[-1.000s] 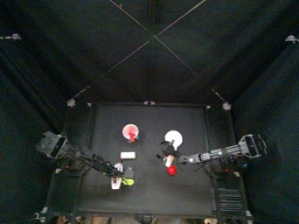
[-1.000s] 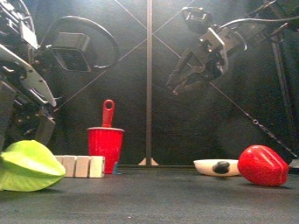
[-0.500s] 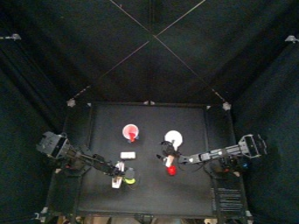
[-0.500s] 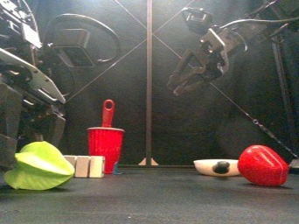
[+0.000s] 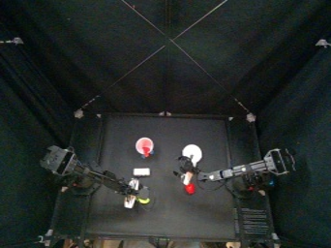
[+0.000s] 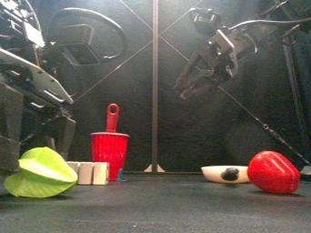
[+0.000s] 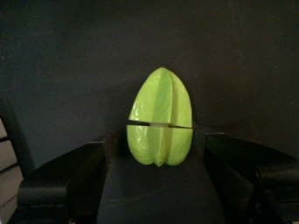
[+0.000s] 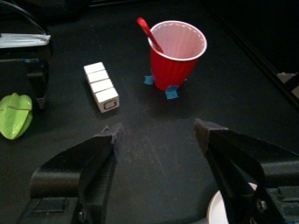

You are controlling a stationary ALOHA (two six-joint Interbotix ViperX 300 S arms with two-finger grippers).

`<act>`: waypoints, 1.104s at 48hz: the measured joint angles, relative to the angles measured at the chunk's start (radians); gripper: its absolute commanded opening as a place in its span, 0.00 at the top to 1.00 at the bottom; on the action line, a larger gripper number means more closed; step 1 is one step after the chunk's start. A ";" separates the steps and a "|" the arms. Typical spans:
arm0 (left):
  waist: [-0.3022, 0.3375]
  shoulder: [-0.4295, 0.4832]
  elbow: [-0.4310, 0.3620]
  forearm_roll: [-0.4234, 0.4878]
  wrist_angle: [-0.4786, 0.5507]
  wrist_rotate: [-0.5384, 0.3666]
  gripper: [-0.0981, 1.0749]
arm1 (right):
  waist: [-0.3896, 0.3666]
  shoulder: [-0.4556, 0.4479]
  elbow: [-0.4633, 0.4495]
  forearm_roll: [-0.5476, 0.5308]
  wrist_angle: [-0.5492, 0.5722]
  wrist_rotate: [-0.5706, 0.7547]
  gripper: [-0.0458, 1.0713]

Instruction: Grab starfruit

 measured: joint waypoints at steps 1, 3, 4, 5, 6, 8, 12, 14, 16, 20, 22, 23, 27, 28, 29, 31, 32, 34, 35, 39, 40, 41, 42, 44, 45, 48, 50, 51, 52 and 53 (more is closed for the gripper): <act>0.000 0.000 0.000 0.003 -0.003 0.000 0.06 | 0.000 0.000 0.000 0.000 0.000 0.000 0.10; 0.002 0.002 -0.002 0.012 -0.009 0.000 0.06 | 0.000 0.000 0.000 0.000 0.000 0.000 0.10; 0.002 0.003 -0.003 0.015 -0.012 0.000 0.06 | 0.000 0.000 0.000 0.000 0.000 0.000 0.10; 0.002 0.003 -0.003 0.020 -0.014 0.000 0.06 | 0.000 0.000 0.000 0.000 0.000 0.000 0.10; 0.003 0.005 -0.003 0.021 -0.015 0.000 0.06 | 0.000 0.000 0.000 0.000 0.000 0.000 0.10; 0.003 0.009 -0.002 0.025 -0.017 0.000 0.06 | 0.000 0.000 0.000 0.000 0.000 0.000 0.10; 0.003 0.020 -0.002 0.026 -0.017 0.000 0.06 | 0.000 0.000 0.000 0.000 -0.002 0.000 0.10; 0.005 0.023 -0.003 0.026 -0.017 0.000 0.07 | 0.000 0.000 0.000 0.000 -0.002 0.000 0.10; 0.005 0.028 -0.003 0.026 -0.017 0.000 0.07 | 0.000 0.000 0.000 0.002 0.000 0.000 0.10; 0.005 0.037 -0.003 0.026 -0.017 0.000 0.07 | 0.000 0.000 0.000 0.000 0.000 0.000 0.10; 0.006 0.041 -0.003 0.025 -0.017 0.000 0.07 | 0.000 0.000 0.000 0.000 0.000 0.000 0.10; 0.006 0.041 -0.003 0.026 -0.018 0.000 0.08 | 0.000 0.000 0.000 0.000 0.000 0.000 0.10; 0.009 0.043 -0.005 0.026 -0.017 0.000 0.10 | 0.000 0.000 0.000 0.000 -0.002 0.000 0.10; 0.009 0.041 -0.006 0.025 -0.018 0.000 0.11 | 0.000 0.000 0.000 0.000 0.000 0.000 0.10; 0.011 0.043 -0.005 0.026 -0.018 0.000 0.12 | 0.000 0.000 0.000 0.000 0.000 0.000 0.10; 0.011 0.043 -0.006 0.026 -0.018 0.000 0.14 | 0.000 0.000 0.000 0.002 0.000 0.000 0.10; 0.011 0.043 -0.006 0.026 -0.017 0.000 0.15 | 0.000 0.000 0.000 0.000 0.000 0.000 0.10; 0.011 0.043 -0.008 0.026 -0.018 0.000 0.19 | 0.000 0.000 0.000 0.000 -0.002 0.000 0.10; 0.011 0.041 -0.006 0.026 -0.018 0.000 0.21 | 0.000 0.000 0.000 0.000 0.000 0.000 0.10; 0.011 0.043 -0.006 0.026 -0.018 0.000 0.26 | 0.000 0.000 0.000 0.000 0.000 0.000 0.10; 0.011 0.043 -0.006 0.026 -0.017 0.000 0.27 | -0.002 0.000 0.000 0.000 0.000 0.000 0.10; 0.011 0.043 -0.008 0.026 -0.018 0.000 0.29 | 0.000 0.000 0.000 0.000 -0.002 0.000 0.10; 0.011 0.043 -0.008 0.025 -0.018 0.000 0.29 | 0.000 0.000 0.000 0.000 -0.002 0.000 0.10; 0.011 0.043 -0.006 0.025 -0.017 0.000 0.30 | 0.000 0.000 0.002 0.000 0.000 0.000 0.10; 0.011 0.041 -0.008 0.026 -0.018 0.000 0.31 | 0.000 0.000 0.000 0.000 -0.002 0.000 0.10; 0.011 0.040 -0.008 0.026 -0.017 0.000 0.31 | 0.000 0.000 0.000 0.000 0.000 0.000 0.10; 0.011 0.037 -0.008 0.026 -0.017 0.000 0.31 | 0.000 0.000 0.000 0.002 0.000 0.000 0.10; 0.011 0.035 -0.008 0.025 -0.017 0.000 0.31 | 0.000 0.000 0.000 0.002 -0.002 0.000 0.10; 0.011 0.031 -0.008 0.025 -0.017 0.000 0.31 | 0.000 0.000 0.000 0.000 0.000 0.000 0.10; 0.011 0.026 -0.008 0.026 -0.018 0.000 0.31 | 0.000 0.000 0.000 0.002 -0.002 0.000 0.10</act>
